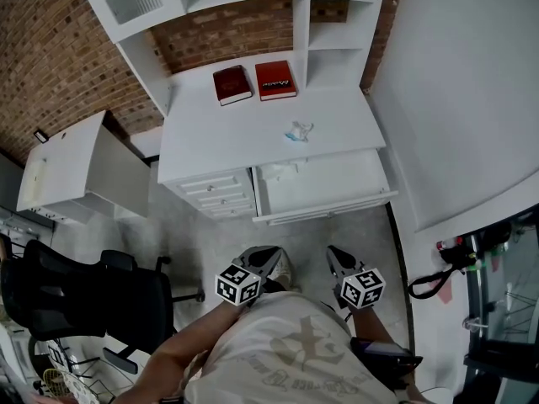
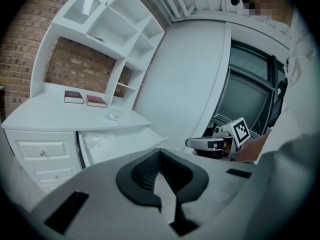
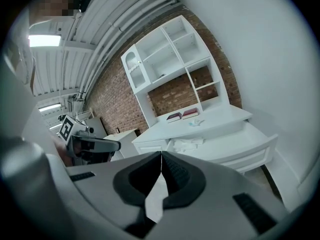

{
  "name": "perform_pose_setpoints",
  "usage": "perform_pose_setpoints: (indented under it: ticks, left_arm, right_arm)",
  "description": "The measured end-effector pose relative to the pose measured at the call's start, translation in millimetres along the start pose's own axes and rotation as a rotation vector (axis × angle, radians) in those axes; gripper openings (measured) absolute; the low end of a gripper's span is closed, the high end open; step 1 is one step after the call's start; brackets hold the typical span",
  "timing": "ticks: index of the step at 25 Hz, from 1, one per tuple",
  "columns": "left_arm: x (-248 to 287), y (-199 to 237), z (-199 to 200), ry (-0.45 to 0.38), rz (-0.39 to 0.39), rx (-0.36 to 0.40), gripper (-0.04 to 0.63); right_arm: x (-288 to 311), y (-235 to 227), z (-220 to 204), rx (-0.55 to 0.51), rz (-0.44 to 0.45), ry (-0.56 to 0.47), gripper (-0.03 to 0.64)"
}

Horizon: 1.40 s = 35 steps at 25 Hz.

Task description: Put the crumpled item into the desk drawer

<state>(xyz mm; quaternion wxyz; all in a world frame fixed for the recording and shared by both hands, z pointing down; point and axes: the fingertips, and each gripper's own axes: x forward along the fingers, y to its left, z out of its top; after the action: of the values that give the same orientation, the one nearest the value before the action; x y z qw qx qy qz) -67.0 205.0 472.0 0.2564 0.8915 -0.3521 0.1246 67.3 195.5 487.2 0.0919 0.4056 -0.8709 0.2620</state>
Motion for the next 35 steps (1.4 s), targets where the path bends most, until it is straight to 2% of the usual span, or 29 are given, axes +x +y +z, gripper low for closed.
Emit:
perform_pose_setpoints:
  ticks: [14, 28, 35]
  left_arm:
    - [48, 47, 31, -0.006, -0.004, -0.038, 0.021]
    - [90, 102, 90, -0.040, -0.068, 0.003, 0.021]
    - [91, 136, 108, -0.060, -0.055, -0.007, 0.021]
  right_arm:
    - [43, -43, 32, -0.013, -0.041, 0.041, 0.023]
    - [102, -83, 78, -0.059, -0.113, 0.063, 0.023]
    - [140, -82, 102, -0.093, -0.103, 0.073, 0.023]
